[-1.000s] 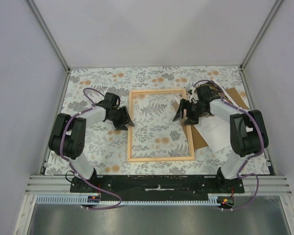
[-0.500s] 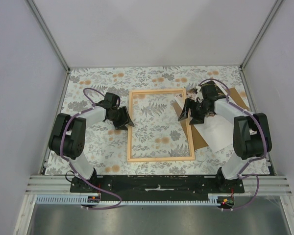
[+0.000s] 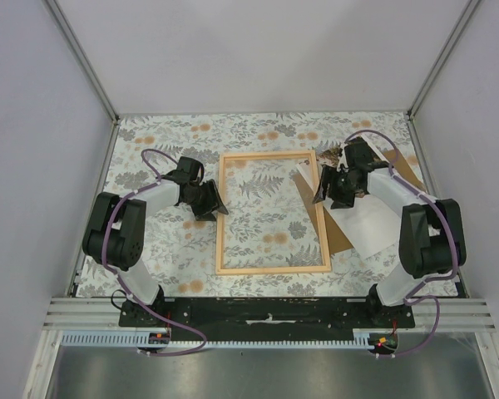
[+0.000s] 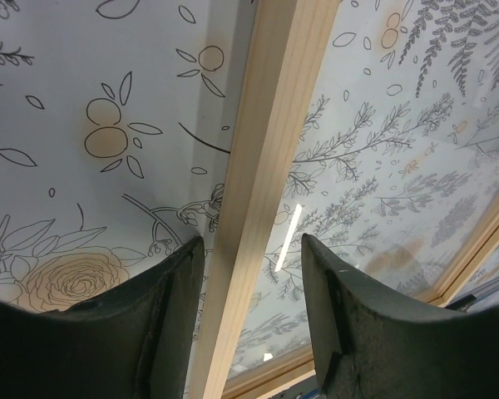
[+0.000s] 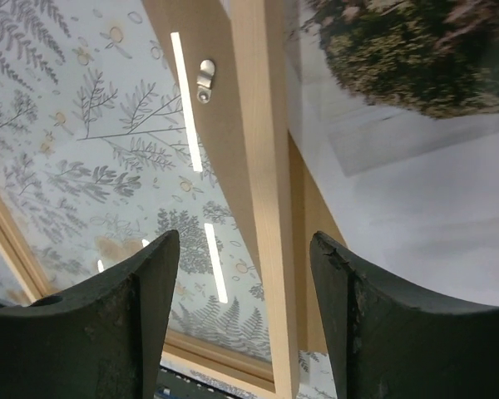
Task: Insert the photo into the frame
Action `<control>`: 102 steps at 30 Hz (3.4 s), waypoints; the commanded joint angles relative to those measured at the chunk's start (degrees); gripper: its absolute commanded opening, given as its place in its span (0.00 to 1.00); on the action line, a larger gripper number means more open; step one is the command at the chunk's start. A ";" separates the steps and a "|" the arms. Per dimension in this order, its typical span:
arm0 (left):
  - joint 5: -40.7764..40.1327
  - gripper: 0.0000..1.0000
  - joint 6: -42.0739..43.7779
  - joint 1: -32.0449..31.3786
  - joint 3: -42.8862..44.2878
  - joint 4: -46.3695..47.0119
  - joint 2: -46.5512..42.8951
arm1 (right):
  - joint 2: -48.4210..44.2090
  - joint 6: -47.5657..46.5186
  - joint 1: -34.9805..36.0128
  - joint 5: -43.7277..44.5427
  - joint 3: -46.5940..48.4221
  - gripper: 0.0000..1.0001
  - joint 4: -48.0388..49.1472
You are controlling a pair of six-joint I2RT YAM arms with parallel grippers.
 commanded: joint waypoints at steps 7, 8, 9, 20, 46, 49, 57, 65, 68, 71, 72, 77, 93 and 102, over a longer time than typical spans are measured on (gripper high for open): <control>-4.52 0.60 1.49 -0.03 0.61 -2.41 0.51 | -1.56 1.42 2.43 10.52 -0.32 0.64 -0.23; -4.61 0.61 1.58 -0.03 0.78 -2.76 0.34 | -1.38 1.42 2.69 10.61 -0.41 0.63 -0.05; -4.61 0.61 1.76 -0.03 0.87 -2.85 0.42 | -1.12 1.50 2.95 10.87 -0.24 0.63 0.21; -4.17 0.64 2.28 -0.03 1.22 -3.38 -0.81 | 1.96 1.68 4.45 13.86 0.56 0.58 0.48; -5.32 0.67 3.52 0.06 2.72 -4.52 -1.42 | 5.04 2.29 8.84 14.13 6.18 0.23 -1.54; -5.75 0.67 3.86 0.06 3.16 -4.87 -1.51 | 5.13 2.64 9.72 14.13 7.32 0.22 -2.07; -6.81 0.67 4.31 0.24 3.77 -5.84 -2.04 | 7.85 3.52 12.36 13.86 10.48 0.21 -2.16; -8.30 0.67 4.66 0.41 3.86 -6.81 -3.18 | 11.98 3.79 14.29 12.72 14.79 0.20 -2.07; -9.62 0.67 5.01 0.59 3.95 -7.33 -3.79 | 13.12 4.05 14.99 12.55 16.20 0.20 -2.16; -11.29 0.67 5.54 0.76 4.21 -8.12 -4.50 | 14.09 4.14 15.35 12.37 16.90 0.21 -2.16; -11.90 0.67 5.62 0.77 4.39 -8.39 -4.50 | 14.18 4.14 15.61 12.46 16.99 0.21 -2.25; -15.24 0.68 5.62 0.85 5.09 -9.18 -5.38 | 14.01 4.05 15.79 12.46 16.64 0.31 -2.25; -13.14 0.70 -1.65 -8.97 10.45 -7.08 -10.74 | -4.16 5.89 12.72 22.21 10.23 0.73 -7.87; -12.87 0.68 -24.94 -31.47 11.76 17.43 -2.84 | -30.00 8.97 2.70 26.95 5.91 0.81 -16.48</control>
